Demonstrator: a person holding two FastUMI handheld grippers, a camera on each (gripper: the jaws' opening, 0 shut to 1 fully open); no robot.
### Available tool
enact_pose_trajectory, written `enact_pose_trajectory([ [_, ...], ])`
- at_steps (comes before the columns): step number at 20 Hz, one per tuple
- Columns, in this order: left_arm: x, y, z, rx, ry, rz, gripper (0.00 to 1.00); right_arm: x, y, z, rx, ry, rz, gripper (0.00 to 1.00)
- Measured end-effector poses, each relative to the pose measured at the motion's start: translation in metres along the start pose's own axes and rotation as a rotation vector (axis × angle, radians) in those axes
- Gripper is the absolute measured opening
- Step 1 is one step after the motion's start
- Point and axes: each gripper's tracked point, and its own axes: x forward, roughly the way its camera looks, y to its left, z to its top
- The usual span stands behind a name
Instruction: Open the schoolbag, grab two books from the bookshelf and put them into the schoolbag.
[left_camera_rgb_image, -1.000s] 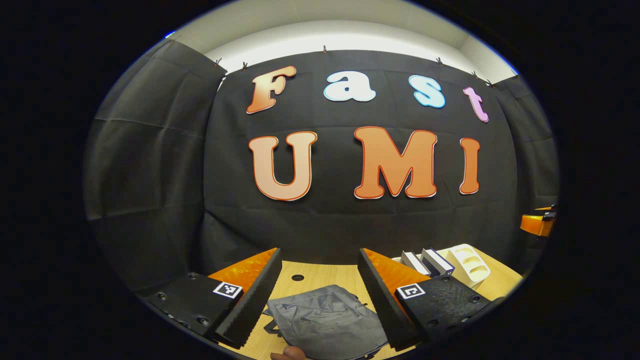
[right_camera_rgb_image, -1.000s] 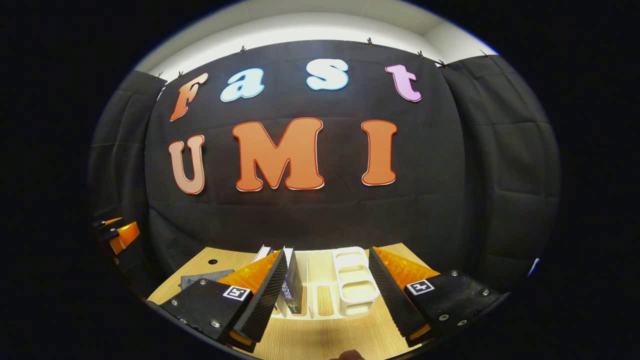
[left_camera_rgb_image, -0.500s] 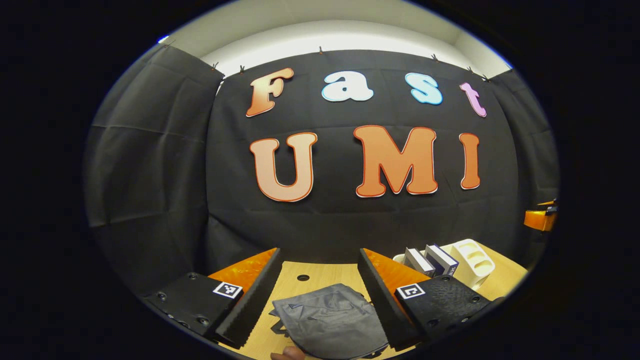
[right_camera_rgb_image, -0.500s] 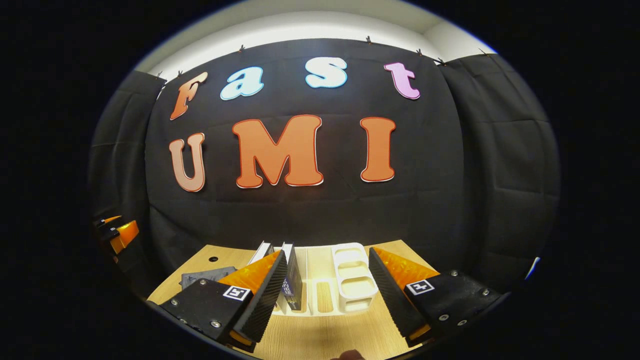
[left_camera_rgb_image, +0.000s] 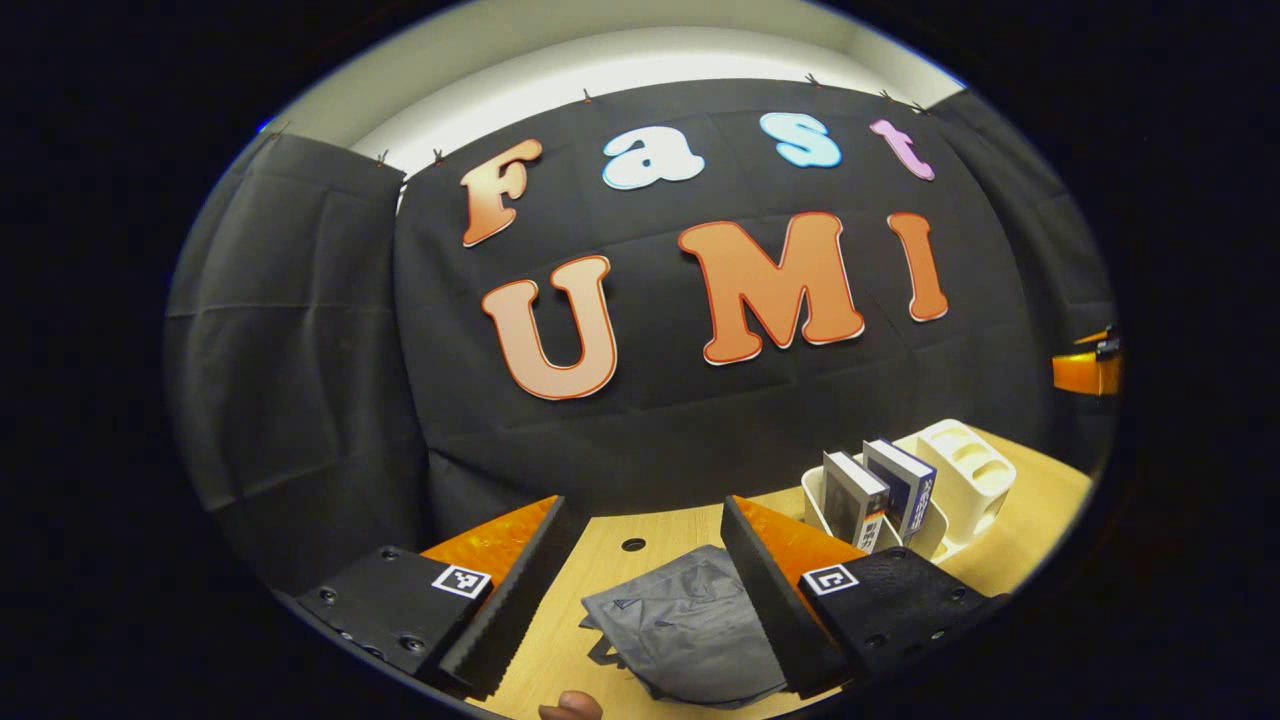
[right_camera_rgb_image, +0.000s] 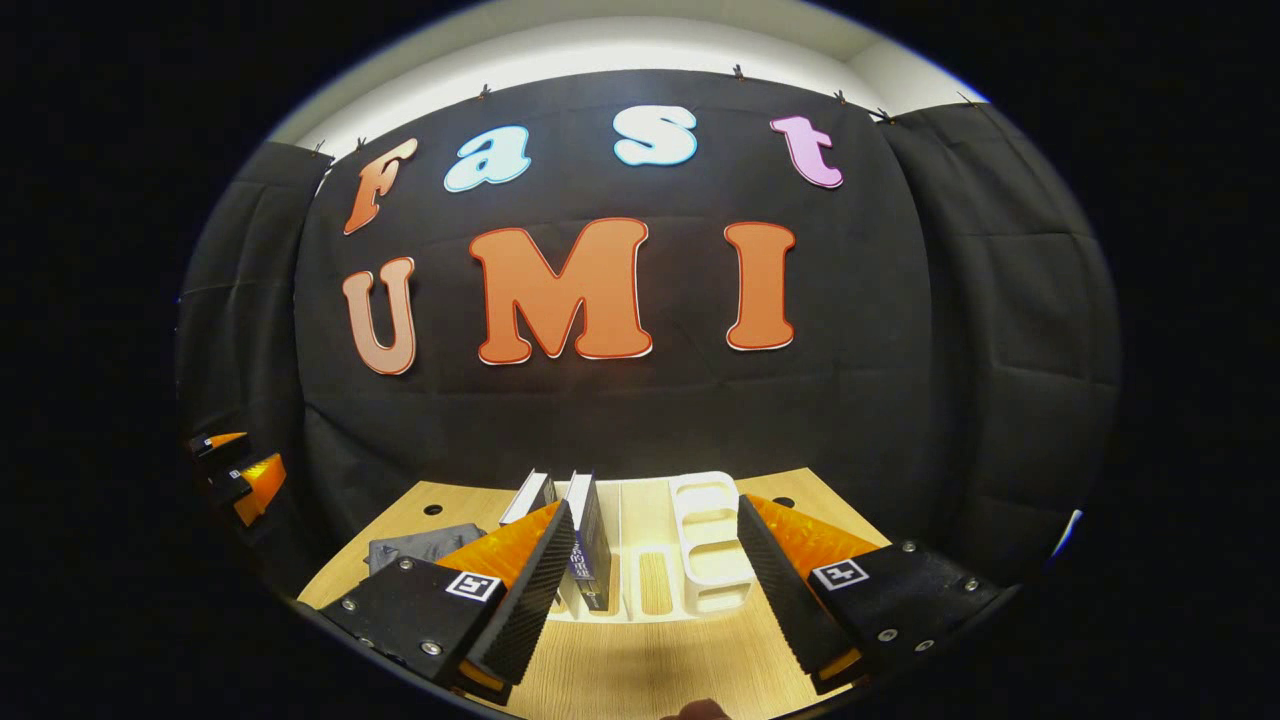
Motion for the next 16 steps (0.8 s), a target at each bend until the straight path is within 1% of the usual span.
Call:
enact_pose_trajectory([
  [3, -0.018, -0.017, -0.013, 0.108, 0.007, -0.036, 0.97, -0.001, -0.003, -0.010, 0.030, 0.016, -0.003, 0.97],
  [4, -0.023, -0.024, -0.019, 0.137, 0.009, -0.046, 1.00, -0.001, -0.003, -0.012, 0.035, 0.023, -0.004, 0.97],
  [5, -0.026, -0.031, -0.028, 0.168, 0.016, -0.055, 0.97, -0.002, -0.004, -0.015, 0.038, 0.030, -0.005, 0.97],
  [6, -0.028, -0.040, -0.036, 0.196, 0.028, -0.074, 0.97, -0.003, -0.006, -0.018, 0.037, 0.039, -0.008, 0.97],
  [8, -0.027, -0.060, -0.056, 0.230, 0.066, -0.119, 0.97, -0.003, -0.010, -0.026, 0.033, 0.055, -0.015, 0.97],
  [10, -0.027, -0.080, -0.080, 0.252, 0.116, -0.180, 0.97, -0.004, -0.014, -0.031, 0.034, 0.071, -0.022, 0.97],
  [13, -0.030, -0.101, -0.111, 0.324, 0.160, -0.236, 0.98, -0.005, -0.022, -0.041, 0.040, 0.095, -0.038, 0.97],
  [16, -0.034, -0.123, -0.150, 0.378, 0.215, -0.314, 0.97, -0.005, -0.028, -0.052, 0.034, 0.124, -0.054, 0.97],
])
